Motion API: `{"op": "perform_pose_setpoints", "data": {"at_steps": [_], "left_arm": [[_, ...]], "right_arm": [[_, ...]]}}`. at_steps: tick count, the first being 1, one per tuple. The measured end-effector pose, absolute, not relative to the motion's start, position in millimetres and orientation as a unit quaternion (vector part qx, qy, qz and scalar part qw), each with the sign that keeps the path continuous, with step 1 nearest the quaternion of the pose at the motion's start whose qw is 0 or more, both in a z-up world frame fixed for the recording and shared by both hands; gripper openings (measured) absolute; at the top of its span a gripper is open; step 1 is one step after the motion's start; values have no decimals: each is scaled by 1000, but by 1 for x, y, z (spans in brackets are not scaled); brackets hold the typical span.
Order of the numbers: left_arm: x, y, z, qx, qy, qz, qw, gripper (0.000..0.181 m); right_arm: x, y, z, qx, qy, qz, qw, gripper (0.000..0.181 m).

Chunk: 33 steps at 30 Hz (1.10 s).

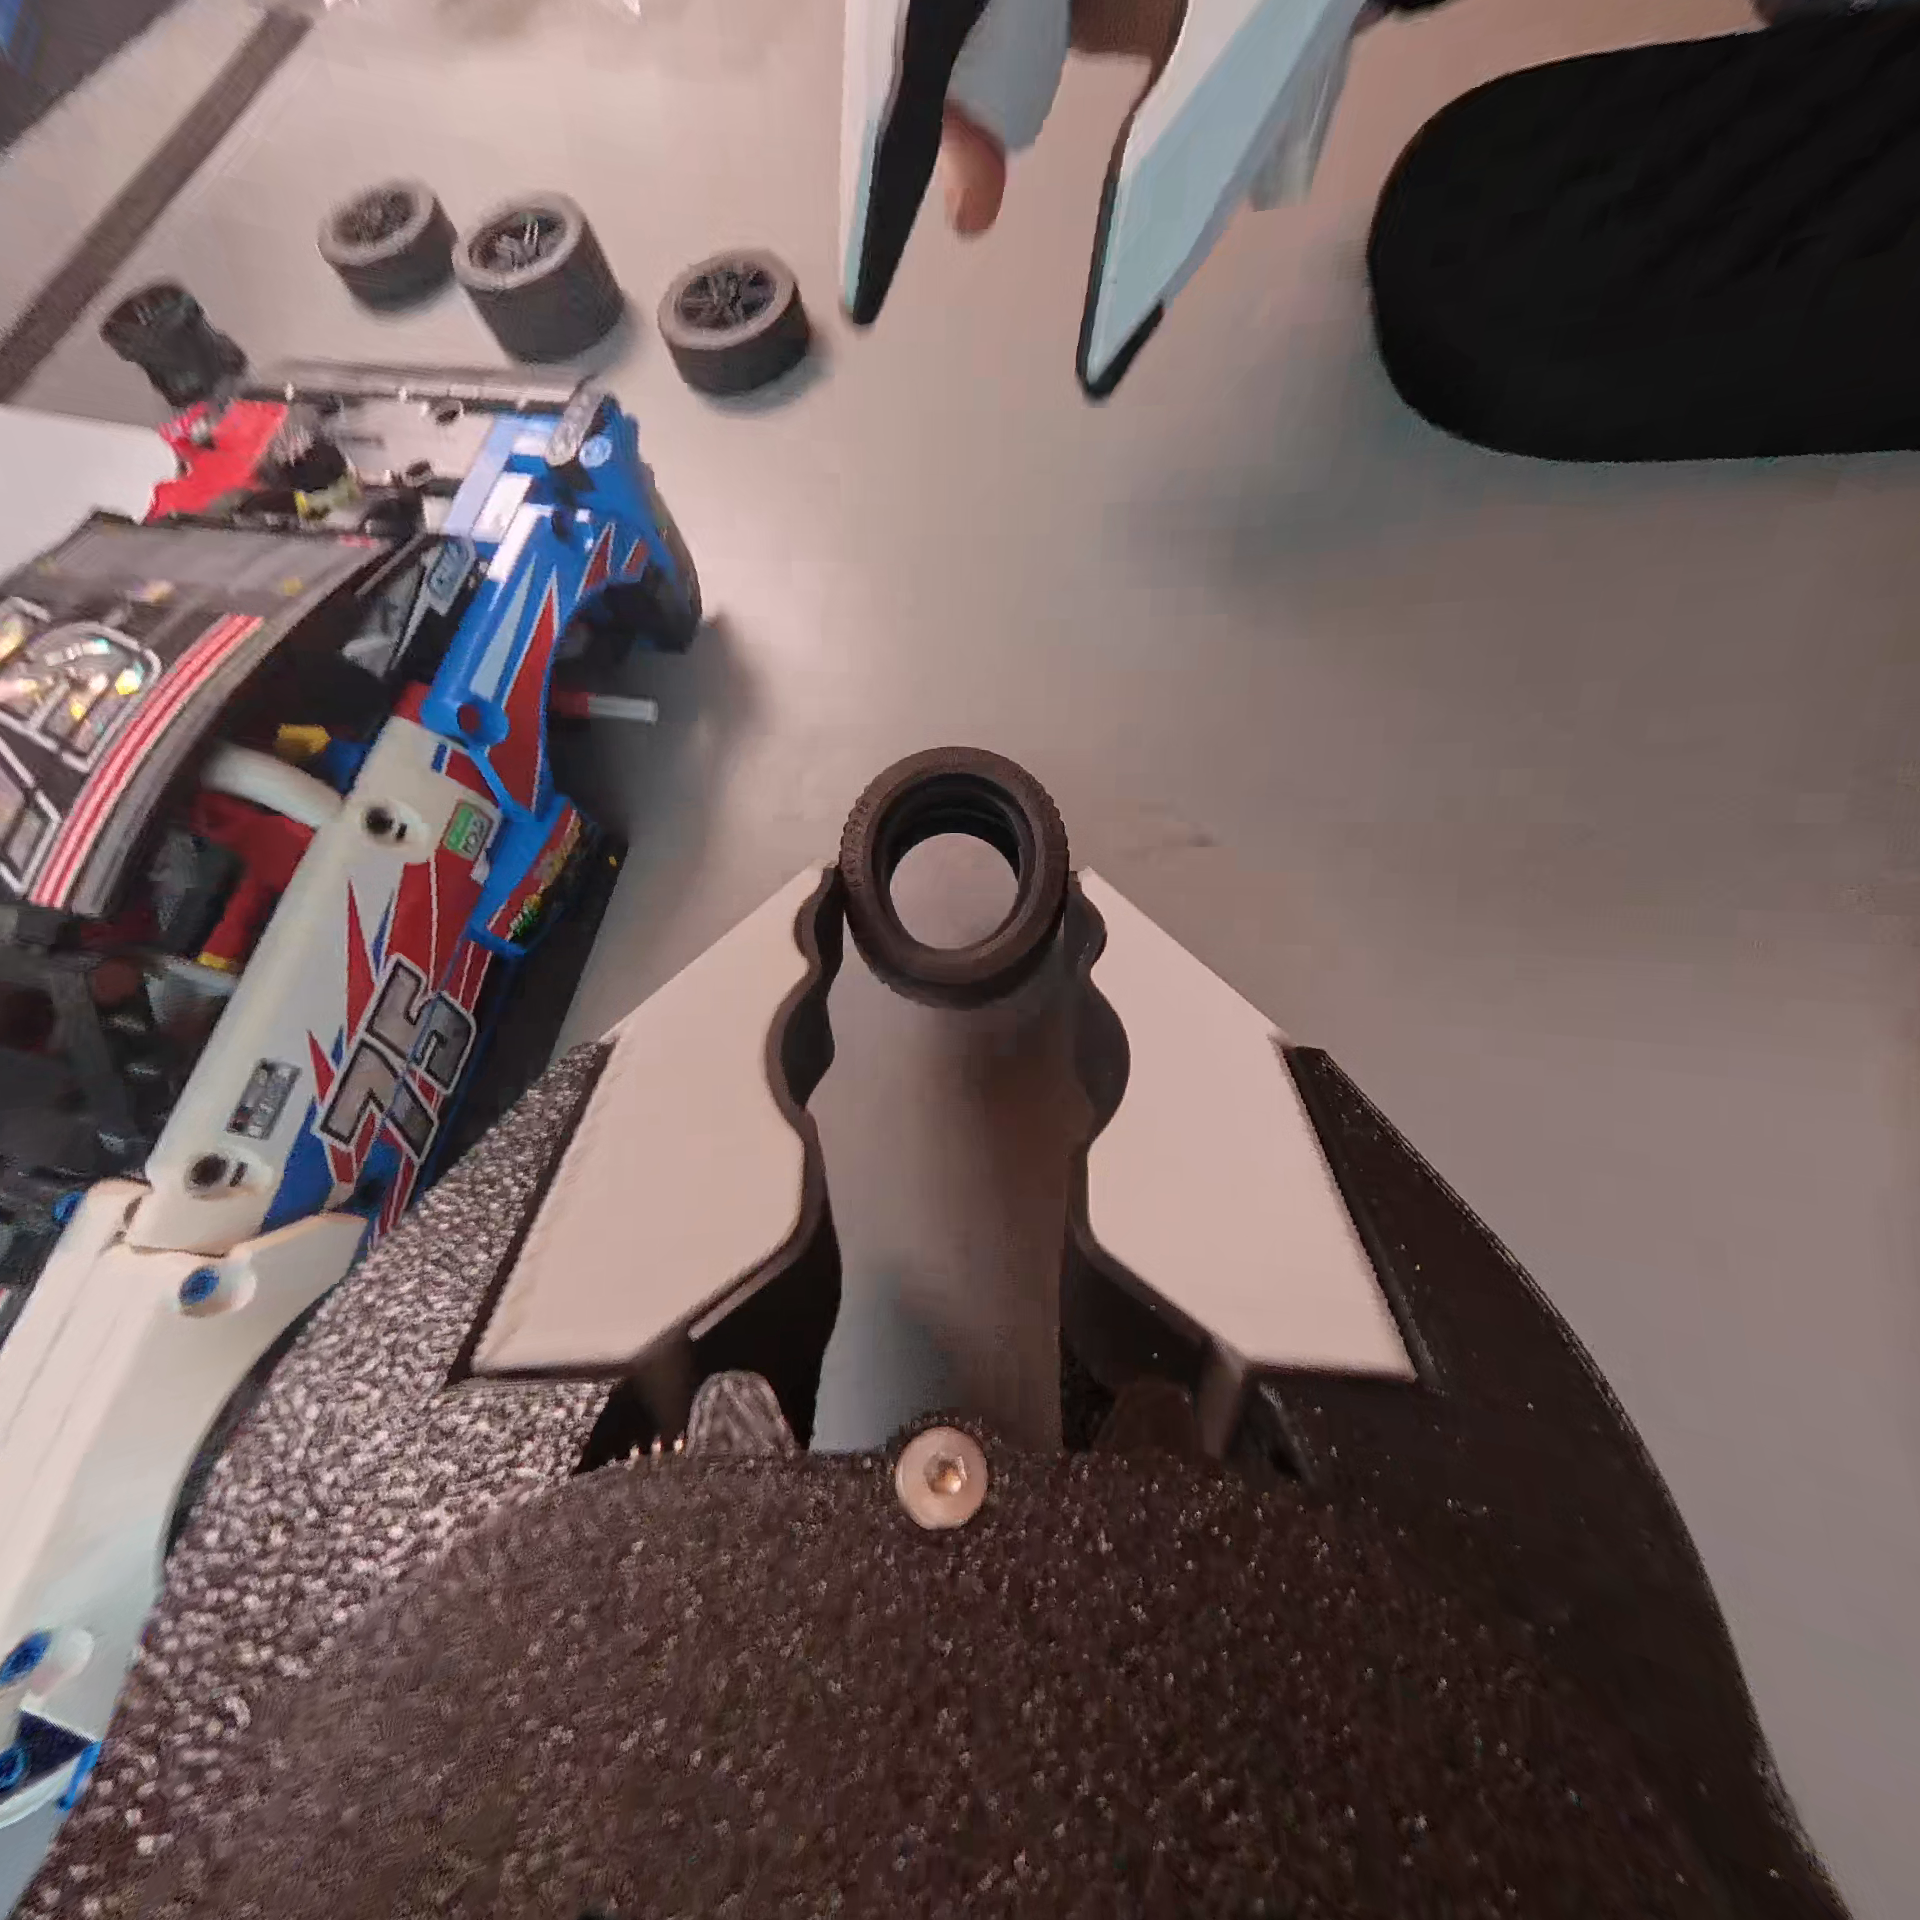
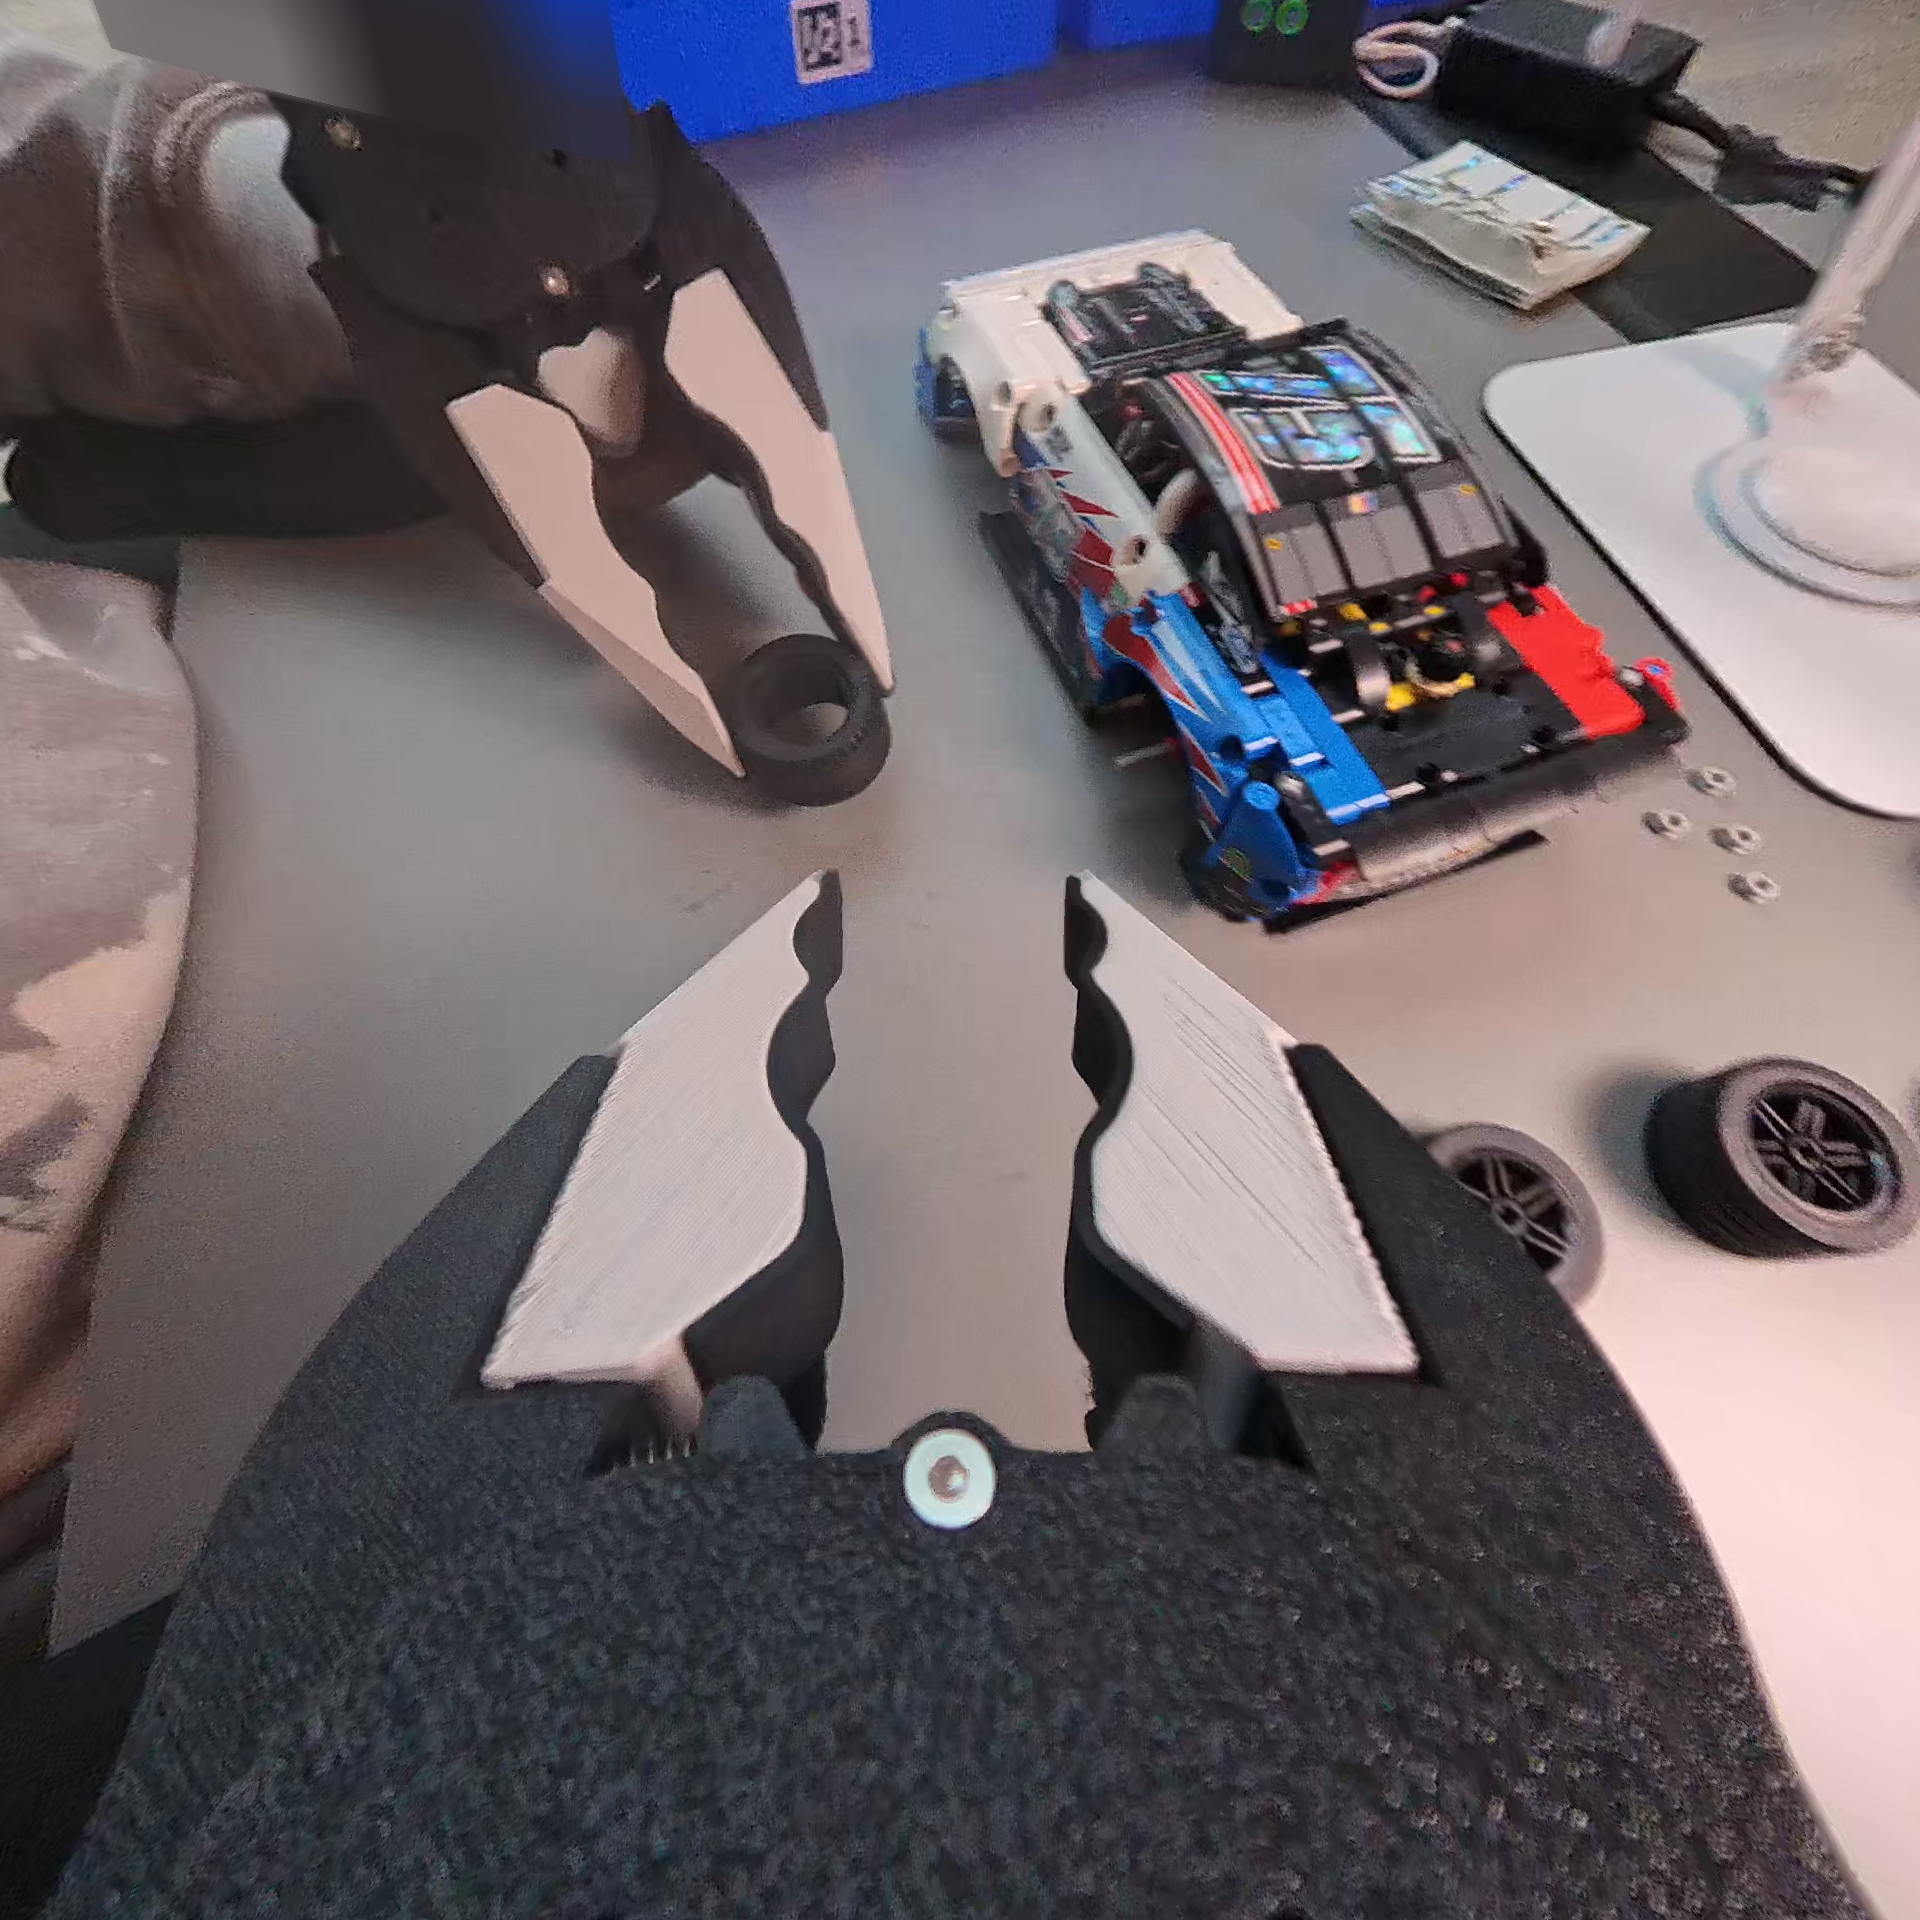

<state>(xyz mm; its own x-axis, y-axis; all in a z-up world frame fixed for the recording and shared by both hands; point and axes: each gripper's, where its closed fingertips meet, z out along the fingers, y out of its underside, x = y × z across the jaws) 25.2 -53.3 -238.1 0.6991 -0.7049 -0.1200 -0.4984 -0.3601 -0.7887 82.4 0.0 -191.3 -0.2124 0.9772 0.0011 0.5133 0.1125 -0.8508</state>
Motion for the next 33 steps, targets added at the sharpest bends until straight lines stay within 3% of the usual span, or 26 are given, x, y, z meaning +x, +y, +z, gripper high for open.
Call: {"op": "perform_pose_setpoints", "data": {"at_steps": [1, 7, 13, 16, 20, 23, 27, 33], "left_arm": [[30, -55, -232, -804, 378, -121, 444, 41], [46, -65, -210, -759, 406, -124, 494, 41], [57, -79, -211, -743, 432, -160, 485, 42], [49, -71, -196, -745, 380, -192, 513, 60], [17, -50, -162, -732, 267, -237, 581, 69], [1, -43, -157, -733, 225, -249, 592, 67], [-3, -44, -171, -749, 228, -221, 582, 65], [-5, -43, -173, -753, 219, -224, 579, 64]], "right_arm": [[77, -11, -194, -534, -694, 378, 303, 42], [54, -56, -213, -436, -787, 299, 316, 52], [53, -76, -217, -378, -817, 318, 298, 34], [56, -66, -202, -397, -795, 351, 296, 31], [50, 75, -158, -524, -676, 317, 411, 33], [60, 224, -168, -661, -560, 215, 452, 34], [59, 322, -214, -756, -489, 164, 402, 35], [43, 347, -251, -791, -486, 140, 344, 38]]}}
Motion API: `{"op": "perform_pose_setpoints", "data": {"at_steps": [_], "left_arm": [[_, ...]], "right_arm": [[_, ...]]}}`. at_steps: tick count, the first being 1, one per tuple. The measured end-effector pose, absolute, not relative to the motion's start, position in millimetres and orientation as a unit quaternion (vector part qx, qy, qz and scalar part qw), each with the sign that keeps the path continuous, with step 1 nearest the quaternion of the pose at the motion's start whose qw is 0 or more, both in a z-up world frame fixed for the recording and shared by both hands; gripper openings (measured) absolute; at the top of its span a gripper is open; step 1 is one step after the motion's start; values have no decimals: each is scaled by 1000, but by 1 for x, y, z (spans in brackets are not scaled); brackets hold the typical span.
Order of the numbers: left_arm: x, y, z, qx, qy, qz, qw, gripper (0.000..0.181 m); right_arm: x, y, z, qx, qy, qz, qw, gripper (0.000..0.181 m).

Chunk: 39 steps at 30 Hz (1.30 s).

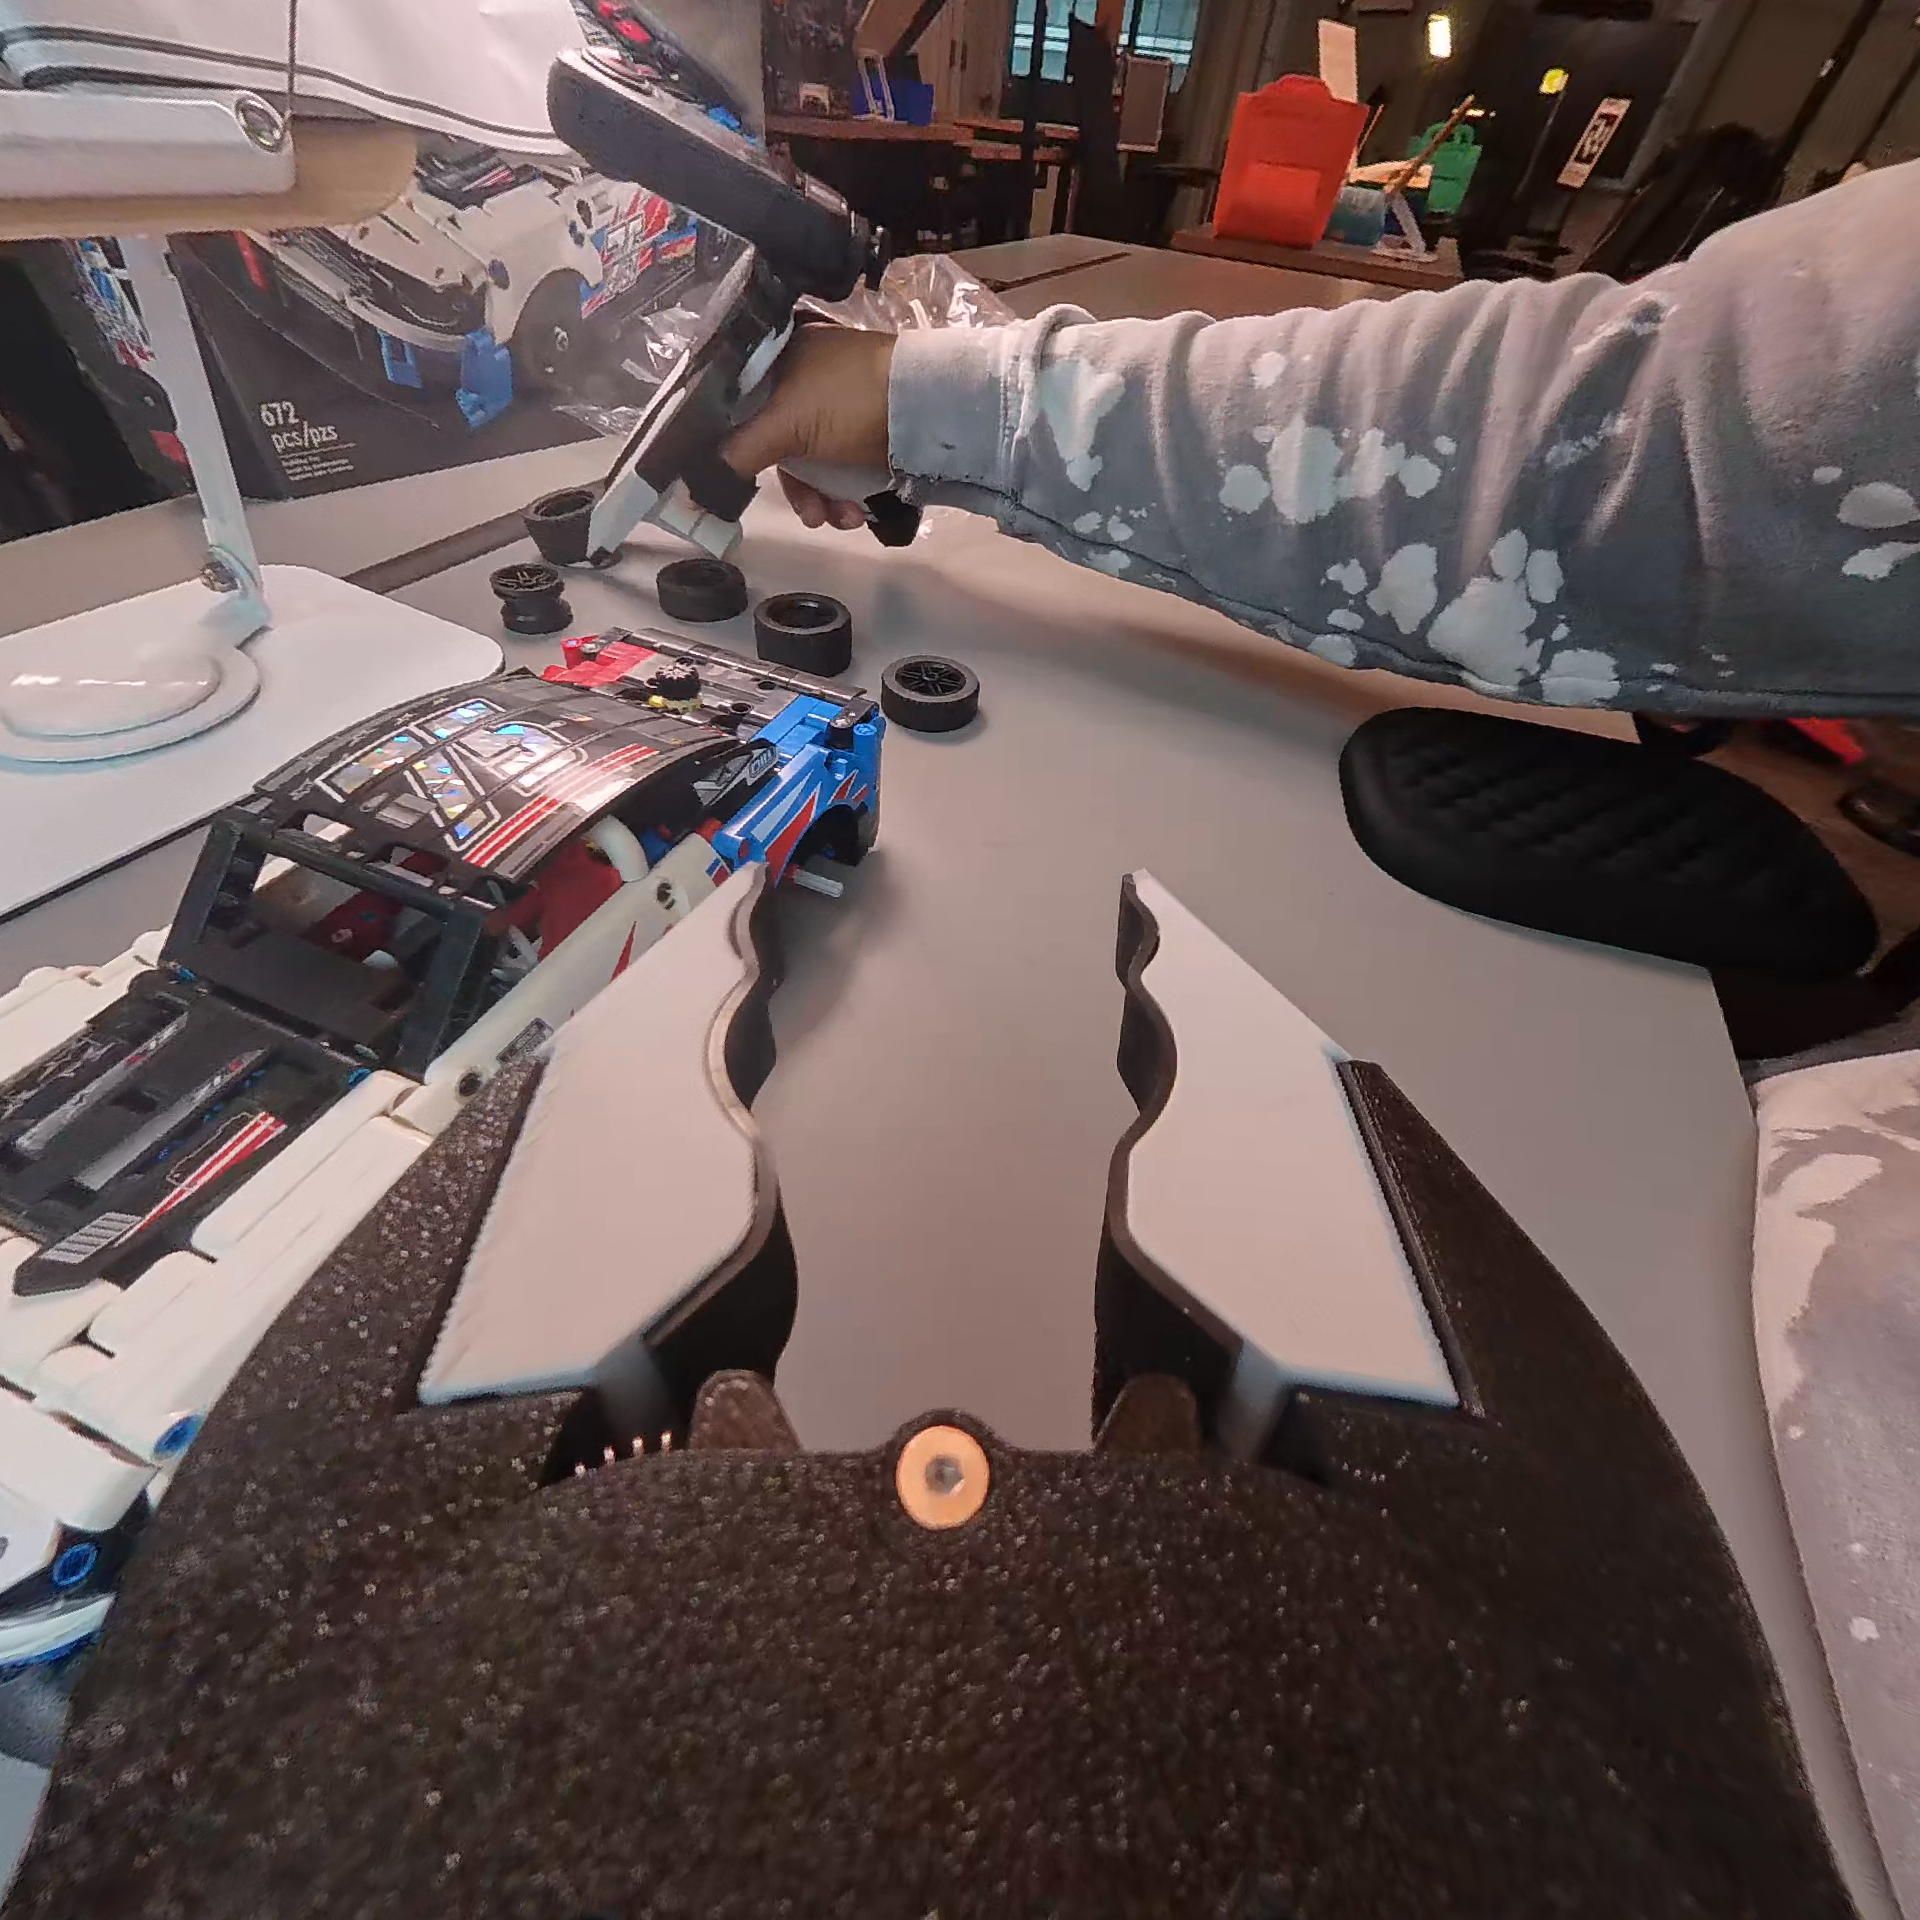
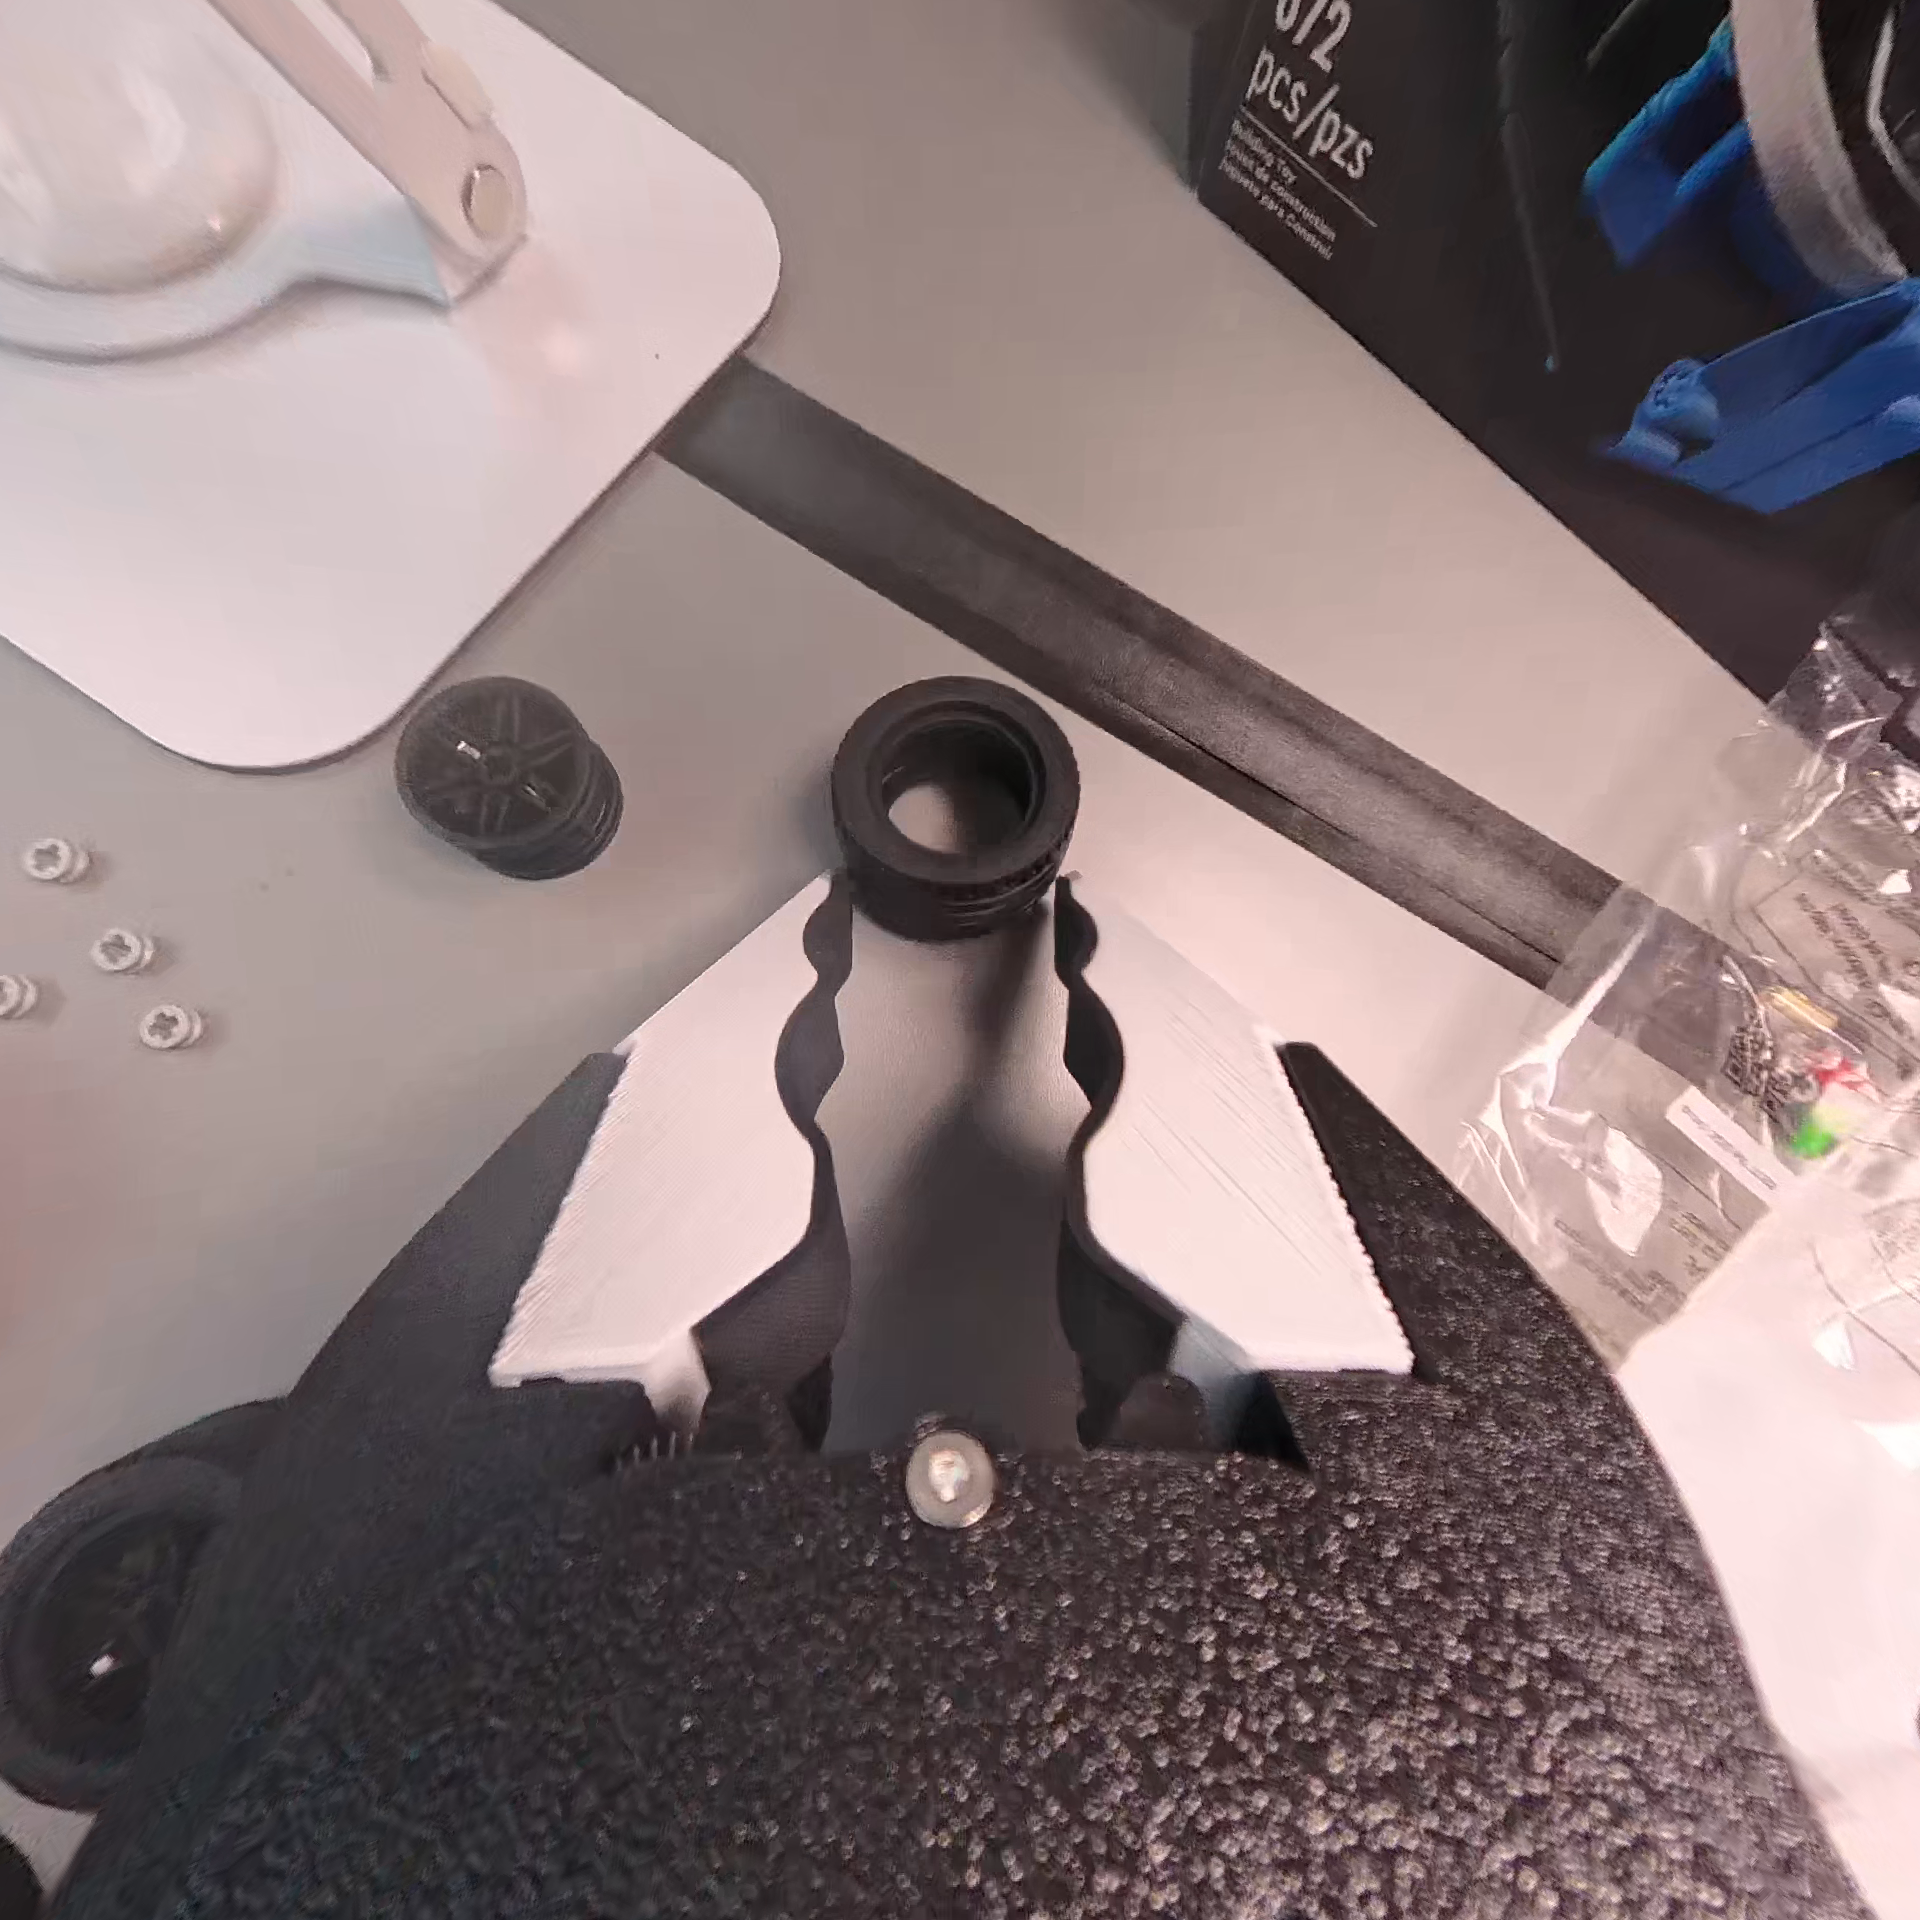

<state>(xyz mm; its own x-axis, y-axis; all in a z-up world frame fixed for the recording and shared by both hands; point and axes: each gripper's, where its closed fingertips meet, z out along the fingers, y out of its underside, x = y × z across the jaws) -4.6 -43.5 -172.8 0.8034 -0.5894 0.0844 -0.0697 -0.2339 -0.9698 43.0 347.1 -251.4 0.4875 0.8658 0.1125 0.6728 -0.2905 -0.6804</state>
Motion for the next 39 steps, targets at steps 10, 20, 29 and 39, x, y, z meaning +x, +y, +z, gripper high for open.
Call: {"op": "perform_pose_setpoints", "data": {"at_steps": [10, 20, 29, 39], "left_arm": [[-2, -43, -177, -758, 216, -240, 567, 63], [-14, -41, -172, -759, 201, -214, 581, 64], [-29, -34, -160, -750, 229, -118, 609, 60], [8, -68, -163, -721, 354, -114, 585, 31]], "right_arm": [[7, 278, -221, -751, -538, 197, 327, 57], [-13, 257, -219, -699, -602, 202, 328, 30], [-20, 9, -150, -475, -748, 360, 290, 30], [-3, -78, -152, -334, -847, 334, 244, 36]]}}
